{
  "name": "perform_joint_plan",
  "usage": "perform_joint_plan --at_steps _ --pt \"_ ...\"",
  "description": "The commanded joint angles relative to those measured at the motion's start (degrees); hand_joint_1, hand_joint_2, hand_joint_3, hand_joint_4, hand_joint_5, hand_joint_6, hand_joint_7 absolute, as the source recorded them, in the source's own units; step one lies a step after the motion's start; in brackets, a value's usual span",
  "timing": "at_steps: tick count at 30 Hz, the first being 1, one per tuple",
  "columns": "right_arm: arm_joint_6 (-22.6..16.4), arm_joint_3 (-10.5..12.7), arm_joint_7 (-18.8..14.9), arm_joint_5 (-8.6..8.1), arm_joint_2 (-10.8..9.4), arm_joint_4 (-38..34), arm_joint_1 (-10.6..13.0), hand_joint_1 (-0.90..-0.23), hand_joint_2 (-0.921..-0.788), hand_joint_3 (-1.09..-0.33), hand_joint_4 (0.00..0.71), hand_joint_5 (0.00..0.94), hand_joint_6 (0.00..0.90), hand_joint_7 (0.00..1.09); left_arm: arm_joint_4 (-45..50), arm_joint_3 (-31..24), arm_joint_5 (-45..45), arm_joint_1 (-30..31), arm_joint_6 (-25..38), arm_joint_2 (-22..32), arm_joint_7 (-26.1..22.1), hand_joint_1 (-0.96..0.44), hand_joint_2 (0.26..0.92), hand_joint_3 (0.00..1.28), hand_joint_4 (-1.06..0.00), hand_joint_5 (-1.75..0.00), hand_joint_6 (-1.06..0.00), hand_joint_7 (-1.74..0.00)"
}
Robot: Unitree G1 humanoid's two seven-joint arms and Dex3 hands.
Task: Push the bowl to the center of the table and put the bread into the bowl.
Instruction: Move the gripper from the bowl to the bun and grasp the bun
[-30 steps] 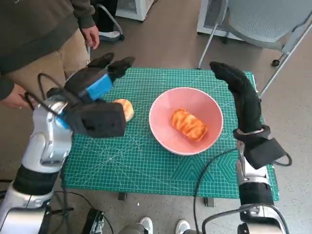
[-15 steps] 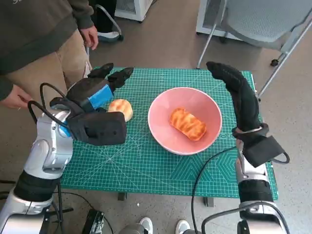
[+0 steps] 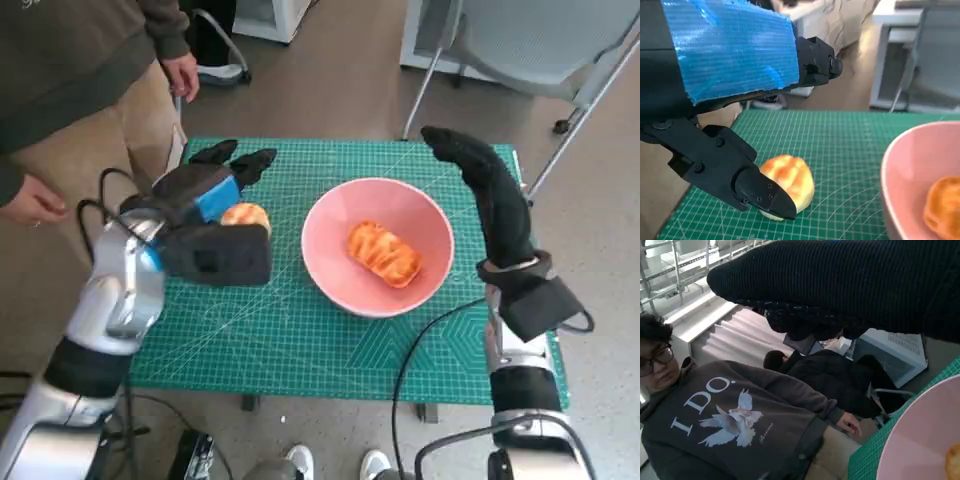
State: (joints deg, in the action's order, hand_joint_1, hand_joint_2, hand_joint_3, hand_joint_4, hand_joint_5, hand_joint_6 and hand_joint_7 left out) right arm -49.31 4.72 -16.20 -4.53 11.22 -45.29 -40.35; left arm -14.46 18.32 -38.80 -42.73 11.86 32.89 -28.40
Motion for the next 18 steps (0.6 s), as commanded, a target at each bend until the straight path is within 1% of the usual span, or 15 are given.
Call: perform_joint_plan --at_steps 1,9,18 --pt "0.51 0.45 -1.16 -1.03 0.39 -0.35 1.02 -0.689 -0.921 -0.874 0.145 0.000 -0.001 0.39 -7.06 1.69 -1.15 -3.97 -0.62 -1.40 1.51 -0.45 0.693 0.00 0.00 0.00 -0.15 0.00" --pt "0.76 0.78 -1.78 -1.76 0.37 0.24 1.61 -0.682 -0.921 -0.867 0.145 0.000 -0.001 0.38 -18.13 4.59 -3.06 -8.10 -0.72 -3.69 4.56 -0.41 0.687 0.00 0.00 0.00 -0.16 0.00" --pt "1.10 1.11 -1.78 -1.96 0.65 0.60 2.11 -0.683 -0.921 -0.863 0.145 0.000 -0.001 0.38 -26.52 6.54 -3.23 -11.59 -0.38 -5.82 4.86 -0.37 0.681 0.00 0.00 0.00 -0.16 0.00"
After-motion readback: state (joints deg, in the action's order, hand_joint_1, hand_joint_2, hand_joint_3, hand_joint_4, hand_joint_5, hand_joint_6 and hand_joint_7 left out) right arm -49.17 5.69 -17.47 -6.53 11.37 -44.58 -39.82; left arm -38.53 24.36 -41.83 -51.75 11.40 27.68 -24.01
